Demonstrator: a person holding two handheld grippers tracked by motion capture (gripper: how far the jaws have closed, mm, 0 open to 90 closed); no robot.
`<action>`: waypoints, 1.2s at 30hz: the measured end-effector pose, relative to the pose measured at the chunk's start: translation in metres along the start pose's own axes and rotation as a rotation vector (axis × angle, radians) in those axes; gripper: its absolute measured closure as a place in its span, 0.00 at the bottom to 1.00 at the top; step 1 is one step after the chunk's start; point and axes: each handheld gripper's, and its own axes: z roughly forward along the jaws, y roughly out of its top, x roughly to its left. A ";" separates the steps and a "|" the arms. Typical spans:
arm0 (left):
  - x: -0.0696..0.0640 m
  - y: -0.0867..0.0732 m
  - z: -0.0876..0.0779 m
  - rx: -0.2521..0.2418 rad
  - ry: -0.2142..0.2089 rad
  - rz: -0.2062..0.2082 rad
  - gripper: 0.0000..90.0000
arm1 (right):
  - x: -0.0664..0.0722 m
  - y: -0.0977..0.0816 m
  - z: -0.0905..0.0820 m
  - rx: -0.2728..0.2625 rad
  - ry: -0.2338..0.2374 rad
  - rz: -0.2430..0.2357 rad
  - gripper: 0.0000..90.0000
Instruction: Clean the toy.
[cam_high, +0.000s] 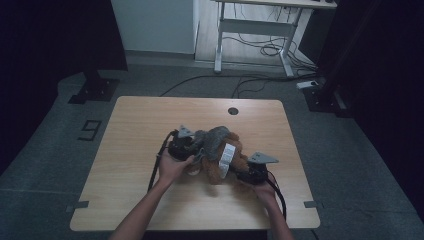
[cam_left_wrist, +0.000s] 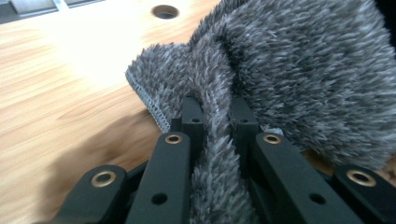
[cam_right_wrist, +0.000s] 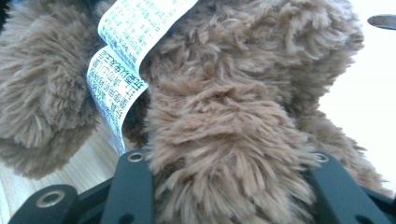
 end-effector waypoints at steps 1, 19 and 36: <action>0.004 -0.003 -0.006 -0.013 0.009 -0.005 0.89 | 0.000 0.000 0.000 0.001 0.000 -0.002 0.63; 0.056 -0.067 -0.032 0.021 0.098 -0.114 0.89 | -0.001 -0.002 0.001 -0.001 0.005 0.019 0.63; 0.053 -0.047 -0.051 -0.076 0.068 -0.125 0.89 | 0.001 -0.001 0.002 0.001 -0.011 0.023 0.63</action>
